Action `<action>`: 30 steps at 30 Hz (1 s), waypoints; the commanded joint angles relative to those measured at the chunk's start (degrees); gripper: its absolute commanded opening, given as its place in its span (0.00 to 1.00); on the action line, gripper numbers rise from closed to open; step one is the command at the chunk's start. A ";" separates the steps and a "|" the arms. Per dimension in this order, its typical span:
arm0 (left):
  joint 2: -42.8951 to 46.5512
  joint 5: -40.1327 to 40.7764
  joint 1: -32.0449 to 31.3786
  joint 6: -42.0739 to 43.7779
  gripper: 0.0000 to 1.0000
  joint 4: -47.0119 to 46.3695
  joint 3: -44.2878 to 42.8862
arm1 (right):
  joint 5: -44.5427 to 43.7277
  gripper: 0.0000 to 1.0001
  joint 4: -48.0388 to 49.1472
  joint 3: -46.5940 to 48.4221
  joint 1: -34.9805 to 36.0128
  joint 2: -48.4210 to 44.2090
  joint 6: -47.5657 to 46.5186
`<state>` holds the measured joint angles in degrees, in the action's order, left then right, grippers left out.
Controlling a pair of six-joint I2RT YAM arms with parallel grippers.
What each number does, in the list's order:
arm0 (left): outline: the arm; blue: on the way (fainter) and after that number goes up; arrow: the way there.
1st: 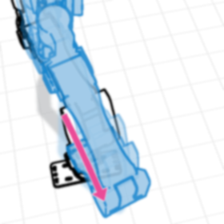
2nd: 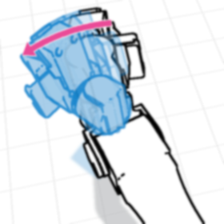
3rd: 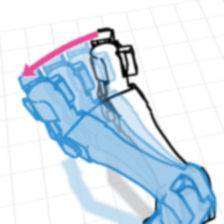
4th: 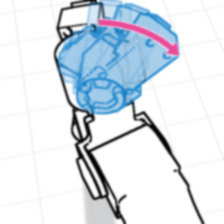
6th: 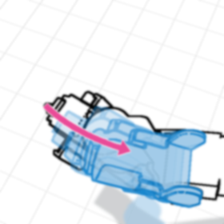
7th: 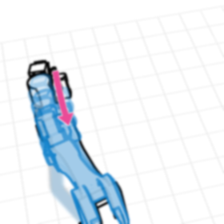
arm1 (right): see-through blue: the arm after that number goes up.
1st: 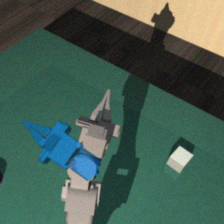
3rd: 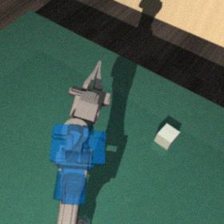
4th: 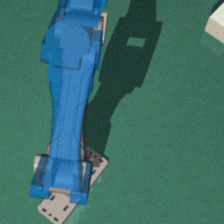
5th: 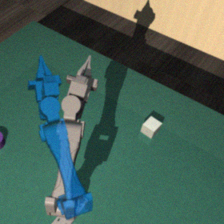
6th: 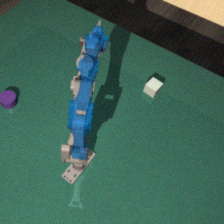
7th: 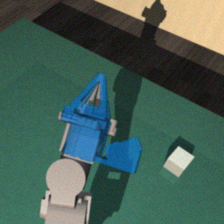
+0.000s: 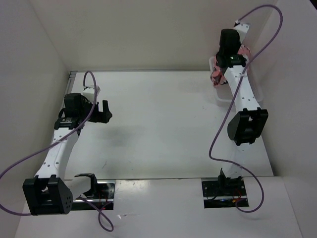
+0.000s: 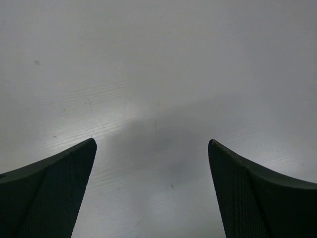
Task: Fold and stack the shorts
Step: Grab the shorts from the pile, then move the shorts to the center of the board
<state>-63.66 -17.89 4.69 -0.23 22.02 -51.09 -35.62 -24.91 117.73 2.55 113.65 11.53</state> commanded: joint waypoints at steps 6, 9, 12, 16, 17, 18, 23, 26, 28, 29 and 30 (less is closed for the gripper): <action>6.70 7.94 -1.00 0.23 1.00 -13.40 -3.14 | 4.31 0.00 8.46 16.12 18.77 -16.16 -10.29; 8.28 9.80 -1.00 0.23 1.00 -14.72 -3.67 | 8.87 0.00 10.31 15.34 25.11 -20.29 -12.67; 10.04 10.85 -1.00 0.23 1.00 -15.34 -3.67 | 12.92 0.00 11.01 10.08 25.84 -24.34 -9.08; 12.32 11.39 -1.00 0.23 1.00 -15.34 -3.14 | 12.93 0.06 9.45 -2.72 24.54 -27.77 -6.44; 13.11 11.39 -1.00 0.23 1.00 -14.56 -3.14 | 13.90 0.19 8.74 -5.21 23.04 -28.56 -3.65; 13.12 11.39 -1.00 0.23 1.00 -13.59 -3.14 | 15.12 0.42 7.95 -7.67 21.38 -28.57 -2.23; 14.35 9.01 -1.00 0.23 1.00 -9.90 -2.00 | 18.13 1.00 -0.73 -17.18 17.49 -25.32 -0.89; 14.35 5.34 -1.52 0.23 1.00 -5.35 -1.38 | 22.50 1.00 -0.59 -23.93 18.01 -28.11 1.21; 14.35 4.01 -3.45 0.23 1.00 -2.35 0.37 | 24.53 1.00 0.03 -30.85 18.64 -30.49 3.67; 14.35 4.00 -4.41 0.23 1.00 0.54 1.16 | 27.15 1.00 0.64 -32.98 19.94 -32.33 4.37; 14.35 4.70 -5.56 0.23 1.00 1.52 2.13 | 27.70 1.00 0.65 -34.92 20.56 -32.96 5.34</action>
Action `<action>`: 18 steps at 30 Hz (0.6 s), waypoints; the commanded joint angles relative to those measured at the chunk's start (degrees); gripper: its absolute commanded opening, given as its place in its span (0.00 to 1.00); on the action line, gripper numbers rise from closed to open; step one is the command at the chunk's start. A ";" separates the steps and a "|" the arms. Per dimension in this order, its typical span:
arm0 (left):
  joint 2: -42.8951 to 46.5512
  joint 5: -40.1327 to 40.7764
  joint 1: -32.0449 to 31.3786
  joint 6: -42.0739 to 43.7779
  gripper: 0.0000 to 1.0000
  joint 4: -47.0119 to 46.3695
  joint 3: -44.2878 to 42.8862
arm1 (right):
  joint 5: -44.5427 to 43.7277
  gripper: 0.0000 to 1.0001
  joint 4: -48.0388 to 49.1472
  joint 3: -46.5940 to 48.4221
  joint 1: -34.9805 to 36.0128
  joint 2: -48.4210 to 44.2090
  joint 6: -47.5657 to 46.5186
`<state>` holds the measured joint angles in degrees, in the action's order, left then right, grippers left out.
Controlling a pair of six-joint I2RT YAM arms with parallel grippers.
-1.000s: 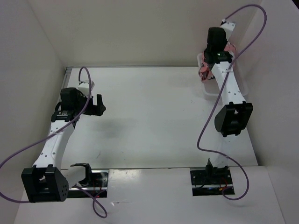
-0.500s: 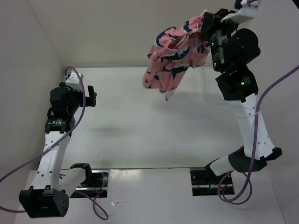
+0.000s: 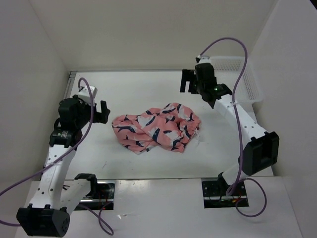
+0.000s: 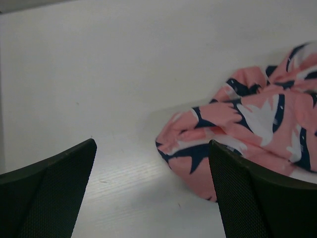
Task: Fold and stack the shorts
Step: Move the shorts to the center of the board
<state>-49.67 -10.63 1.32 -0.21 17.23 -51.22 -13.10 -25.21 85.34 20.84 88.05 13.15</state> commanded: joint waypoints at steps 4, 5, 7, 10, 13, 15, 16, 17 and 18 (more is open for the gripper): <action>-2.00 3.42 -8.26 0.21 1.00 6.85 6.74 | 6.34 1.00 -0.71 -15.80 7.45 -9.99 10.04; -3.05 4.21 -8.96 0.21 1.00 6.24 6.75 | 6.94 0.96 -1.24 -17.82 8.59 -10.00 11.45; -6.13 5.01 -9.67 0.21 1.00 4.49 8.15 | 6.95 0.91 -2.12 -23.53 12.72 -12.11 15.57; -9.47 7.20 -9.67 0.21 1.00 -1.38 9.64 | 6.25 0.75 -4.31 -30.74 20.36 -13.34 21.02; -11.06 8.35 -9.67 0.21 1.00 -5.01 10.18 | 8.00 0.60 -7.13 -35.32 26.17 -11.33 26.55; -13.17 7.65 -9.67 0.21 1.00 -5.02 9.65 | 8.01 0.59 -7.13 -35.86 29.24 -9.49 28.59; -13.78 7.65 -10.19 0.21 1.00 -5.71 9.65 | 8.01 0.64 -7.13 -35.86 30.82 -7.56 29.47; -14.48 7.12 -10.20 0.21 1.00 -6.42 9.65 | 7.31 0.69 -8.00 -35.86 30.84 -6.67 31.13; -15.80 7.12 -10.20 0.21 1.00 -7.03 10.35 | 6.52 0.73 -8.01 -35.86 30.84 -5.88 31.67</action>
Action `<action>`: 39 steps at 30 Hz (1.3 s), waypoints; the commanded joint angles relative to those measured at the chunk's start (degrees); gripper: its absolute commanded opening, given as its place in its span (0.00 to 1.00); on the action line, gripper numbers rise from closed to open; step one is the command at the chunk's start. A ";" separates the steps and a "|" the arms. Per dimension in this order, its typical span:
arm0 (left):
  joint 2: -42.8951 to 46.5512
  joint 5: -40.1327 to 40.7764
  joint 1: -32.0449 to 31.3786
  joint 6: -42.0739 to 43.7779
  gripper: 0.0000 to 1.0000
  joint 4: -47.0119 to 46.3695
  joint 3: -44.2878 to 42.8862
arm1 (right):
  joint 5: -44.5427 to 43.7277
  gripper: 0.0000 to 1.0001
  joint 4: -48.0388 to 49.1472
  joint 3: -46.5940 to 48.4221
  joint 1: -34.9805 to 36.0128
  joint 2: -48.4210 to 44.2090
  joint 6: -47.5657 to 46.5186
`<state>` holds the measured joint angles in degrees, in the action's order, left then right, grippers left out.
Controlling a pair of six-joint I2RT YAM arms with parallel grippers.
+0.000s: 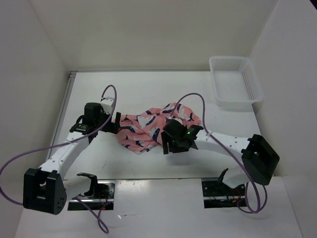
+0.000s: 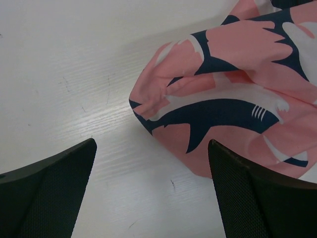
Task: Fold and stack the shorts
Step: Move the shorts to the center of the board, then fold the shorts
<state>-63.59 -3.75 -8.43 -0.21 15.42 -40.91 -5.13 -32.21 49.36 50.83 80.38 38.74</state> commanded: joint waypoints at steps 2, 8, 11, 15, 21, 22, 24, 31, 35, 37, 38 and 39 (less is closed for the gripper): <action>-3.02 -0.46 -0.45 0.21 1.00 -8.20 1.26 | -4.62 0.82 -2.24 0.12 0.85 3.64 6.87; -8.29 3.82 -2.47 0.21 1.00 -17.16 6.52 | -13.75 0.89 -4.87 1.08 0.85 8.82 10.56; -11.19 5.95 -2.47 0.21 1.00 -21.57 7.24 | -16.31 0.89 -4.88 2.40 0.85 10.14 11.97; -14.27 3.76 -2.47 0.21 1.00 -23.32 5.84 | -17.63 0.89 -2.78 2.40 0.85 12.25 11.97; -16.48 0.06 -2.47 0.21 0.60 -22.10 5.13 | -17.73 0.47 0.73 3.02 0.85 14.63 10.13; -16.48 -0.55 -2.47 0.21 0.54 -22.10 5.13 | -17.73 0.37 0.74 3.02 0.16 14.63 9.60; -16.48 -1.43 -2.47 0.21 0.34 -21.48 5.13 | -17.73 0.07 1.71 3.80 -0.46 14.63 8.63; -16.48 4.97 -2.47 0.21 0.01 -25.43 -1.25 | -18.43 0.00 2.24 16.62 -11.77 10.07 -5.76; -16.48 10.42 -0.20 0.21 0.00 -26.66 -9.33 | -18.43 0.00 2.24 30.94 -18.39 9.53 -17.52; -15.77 13.05 0.68 0.21 0.00 -26.67 -13.30 | -16.34 0.00 2.24 40.60 -21.37 10.76 -21.14; -15.25 13.93 1.47 0.21 0.00 -26.67 -15.59 | -15.45 0.00 2.24 44.20 -22.17 12.33 -24.38; -15.25 14.81 1.48 0.21 0.00 -26.67 -20.13 | -15.44 0.00 1.28 51.90 -22.87 13.30 -25.89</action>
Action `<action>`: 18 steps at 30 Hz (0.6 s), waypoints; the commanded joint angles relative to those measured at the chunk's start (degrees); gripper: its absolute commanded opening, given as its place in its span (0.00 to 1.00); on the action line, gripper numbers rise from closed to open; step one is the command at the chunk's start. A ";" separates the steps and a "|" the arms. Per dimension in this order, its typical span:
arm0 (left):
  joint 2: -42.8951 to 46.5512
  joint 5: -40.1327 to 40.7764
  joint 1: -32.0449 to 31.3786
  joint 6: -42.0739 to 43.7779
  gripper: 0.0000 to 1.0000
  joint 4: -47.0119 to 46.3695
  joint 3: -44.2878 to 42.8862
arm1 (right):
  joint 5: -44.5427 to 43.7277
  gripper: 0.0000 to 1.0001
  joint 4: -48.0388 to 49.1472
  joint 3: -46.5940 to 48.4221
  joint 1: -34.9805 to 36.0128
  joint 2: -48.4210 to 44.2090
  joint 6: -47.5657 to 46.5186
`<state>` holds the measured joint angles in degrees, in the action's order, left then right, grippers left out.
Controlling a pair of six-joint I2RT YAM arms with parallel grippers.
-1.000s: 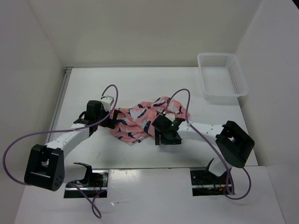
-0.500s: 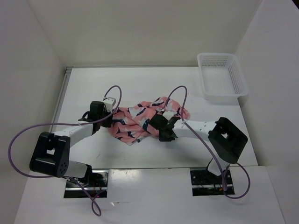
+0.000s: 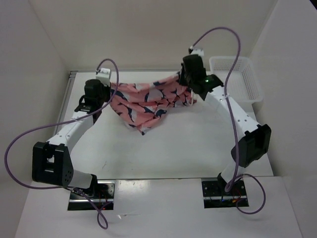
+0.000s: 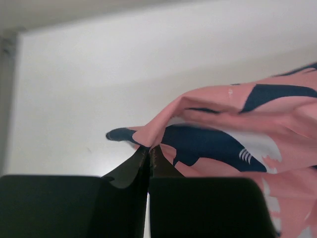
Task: Fold and stack the shorts
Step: Fold the shorts
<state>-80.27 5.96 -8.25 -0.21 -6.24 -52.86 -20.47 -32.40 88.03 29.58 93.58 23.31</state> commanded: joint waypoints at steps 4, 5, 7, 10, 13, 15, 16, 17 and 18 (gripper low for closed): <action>2.48 10.20 2.54 0.21 0.00 -8.00 -16.74 | -0.01 0.00 -0.99 31.37 -3.39 4.50 -15.22; 3.70 10.22 2.54 0.21 0.00 -7.22 -17.71 | -0.62 0.00 -1.00 32.46 -3.39 4.51 -15.22; 5.64 10.74 2.54 0.21 0.00 -3.27 -18.94 | -0.62 0.00 -1.00 32.47 -3.39 3.02 -15.84; 10.03 10.74 3.59 0.21 0.00 2.89 -18.42 | -0.62 0.00 0.84 26.95 -3.39 -1.99 -15.84; 14.87 9.43 3.59 0.21 0.00 4.91 -15.61 | -0.10 0.00 1.38 21.84 -3.39 -5.86 -14.62; 17.86 6.10 3.59 0.21 0.00 10.50 -14.82 | 0.60 0.00 1.38 18.24 -2.70 -7.79 -14.08; 18.82 3.56 3.59 0.21 0.01 14.11 -14.81 | 1.48 0.00 1.38 15.10 -2.69 -8.41 -13.47; 21.44 0.75 3.59 0.21 0.01 17.72 -13.60 | 2.44 0.00 0.77 13.24 -1.73 -9.02 -12.68; 23.21 -5.02 3.59 0.21 0.04 24.89 -12.37 | 4.28 0.00 0.76 11.22 -0.77 -9.64 -12.68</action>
<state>-61.19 8.84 -5.69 -0.19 3.42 -67.90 -17.47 -32.12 103.07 27.42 87.53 10.41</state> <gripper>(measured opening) 0.027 0.020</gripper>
